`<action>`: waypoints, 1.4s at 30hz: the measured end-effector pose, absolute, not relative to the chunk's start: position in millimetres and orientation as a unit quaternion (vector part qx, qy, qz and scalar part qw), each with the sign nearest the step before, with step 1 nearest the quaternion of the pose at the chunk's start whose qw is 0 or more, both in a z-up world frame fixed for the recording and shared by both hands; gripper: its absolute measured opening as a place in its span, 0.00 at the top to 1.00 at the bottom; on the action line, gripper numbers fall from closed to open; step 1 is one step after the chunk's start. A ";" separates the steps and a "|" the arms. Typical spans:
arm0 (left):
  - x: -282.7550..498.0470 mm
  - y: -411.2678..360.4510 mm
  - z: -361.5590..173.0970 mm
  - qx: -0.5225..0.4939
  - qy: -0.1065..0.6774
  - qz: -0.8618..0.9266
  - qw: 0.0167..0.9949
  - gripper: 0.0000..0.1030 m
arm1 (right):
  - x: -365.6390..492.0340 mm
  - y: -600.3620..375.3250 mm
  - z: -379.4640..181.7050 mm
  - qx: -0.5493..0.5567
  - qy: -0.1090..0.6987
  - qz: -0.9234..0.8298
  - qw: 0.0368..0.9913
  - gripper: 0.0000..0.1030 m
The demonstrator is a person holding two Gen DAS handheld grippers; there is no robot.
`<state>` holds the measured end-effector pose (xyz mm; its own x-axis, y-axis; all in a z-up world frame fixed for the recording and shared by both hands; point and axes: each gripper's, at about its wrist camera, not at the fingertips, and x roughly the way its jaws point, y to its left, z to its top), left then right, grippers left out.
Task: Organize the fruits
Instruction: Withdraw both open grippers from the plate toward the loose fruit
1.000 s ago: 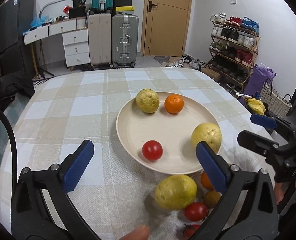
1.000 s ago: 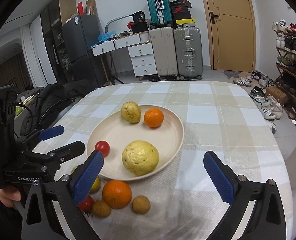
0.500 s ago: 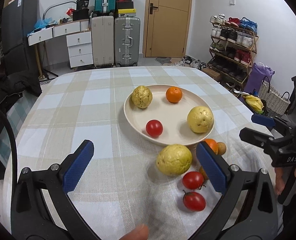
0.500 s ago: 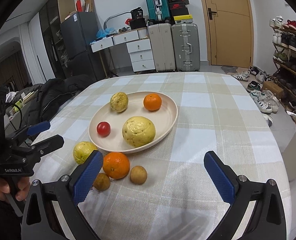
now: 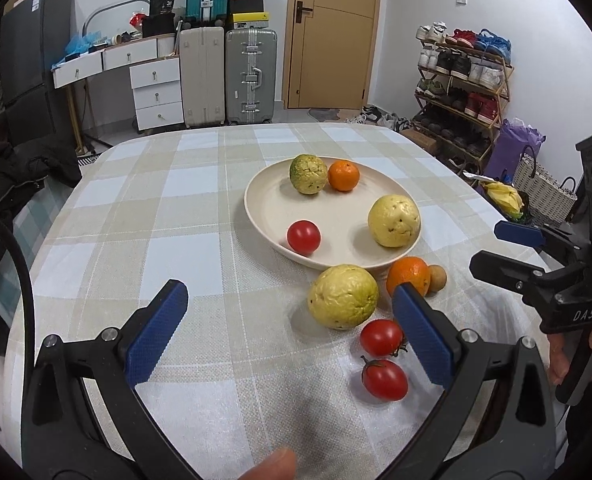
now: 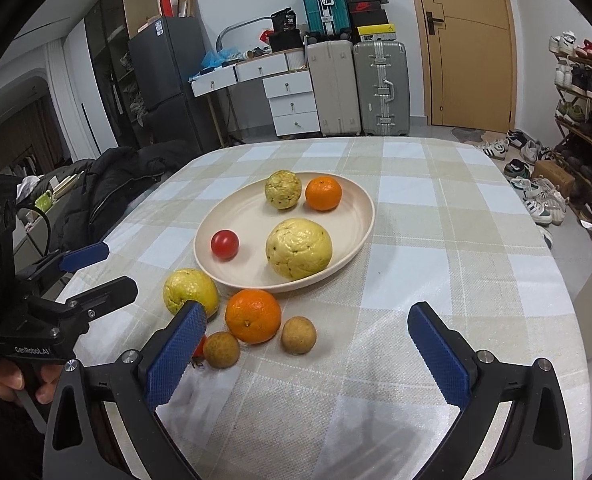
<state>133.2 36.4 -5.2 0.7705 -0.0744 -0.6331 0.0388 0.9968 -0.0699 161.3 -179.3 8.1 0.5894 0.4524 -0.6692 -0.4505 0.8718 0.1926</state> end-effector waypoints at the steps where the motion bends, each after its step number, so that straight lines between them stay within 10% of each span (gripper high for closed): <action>1: 132.9 35.7 -6.0 -0.026 0.338 -0.031 0.940 0.01 | 160.5 -178.5 8.1 0.001 0.376 0.255 0.891 0.00; 42: 155.5 20.4 -42.4 -0.021 0.414 -0.057 0.908 0.01 | 167.1 -163.0 -26.9 -0.037 0.443 0.225 0.867 0.01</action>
<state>155.5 20.4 -42.4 0.6500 -0.1206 -0.7503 0.0862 0.9927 -0.0849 167.1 -163.0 -26.9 0.5064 0.3579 -0.7845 -0.4231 0.8959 0.1356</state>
